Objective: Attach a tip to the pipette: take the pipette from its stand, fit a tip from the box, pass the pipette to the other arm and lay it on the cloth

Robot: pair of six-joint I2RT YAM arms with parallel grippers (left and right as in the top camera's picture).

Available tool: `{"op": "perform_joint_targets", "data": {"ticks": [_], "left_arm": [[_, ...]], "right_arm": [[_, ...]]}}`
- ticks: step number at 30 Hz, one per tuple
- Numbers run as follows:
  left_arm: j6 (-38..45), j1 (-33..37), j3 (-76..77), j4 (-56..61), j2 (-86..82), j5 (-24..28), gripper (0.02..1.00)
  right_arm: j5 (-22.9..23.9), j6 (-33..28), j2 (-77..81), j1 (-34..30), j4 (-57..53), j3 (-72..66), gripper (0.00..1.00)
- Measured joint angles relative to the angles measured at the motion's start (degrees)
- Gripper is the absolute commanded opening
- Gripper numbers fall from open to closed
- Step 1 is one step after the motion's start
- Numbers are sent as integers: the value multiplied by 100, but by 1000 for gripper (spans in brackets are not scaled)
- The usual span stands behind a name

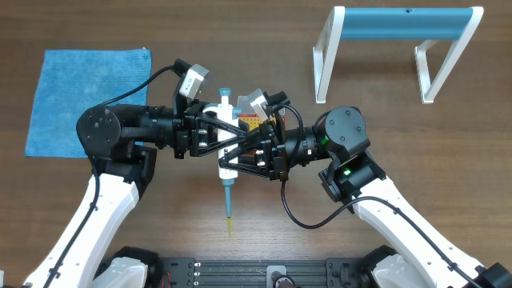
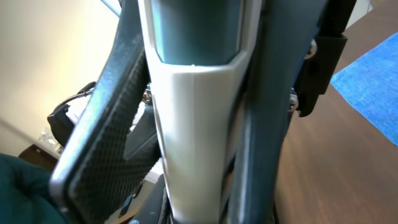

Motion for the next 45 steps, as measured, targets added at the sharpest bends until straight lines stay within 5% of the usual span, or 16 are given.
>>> {"op": "perform_joint_targets", "data": {"ticks": [8, 13, 27, 36, 45], "left_arm": [[0, 0, 0, 7, 2, -17, 29], [0, 0, 0, 7, 9, -20, 25], [-4, 0, 0, 35, 9, -17, 27], [-7, 79, 0, 343, 9, -22, 25], [-11, 691, 0, 354, 9, 57, 27]], "right_arm": [[7, 0, 0, -17, 0, 0, 77], [4, 0, 0, -22, 0, 0, 82], [52, -111, 0, -76, 24, 4, 757], [-85, -109, 0, -105, 125, 9, 776], [-977, -107, -20, -1003, 708, 11, 779]]}}
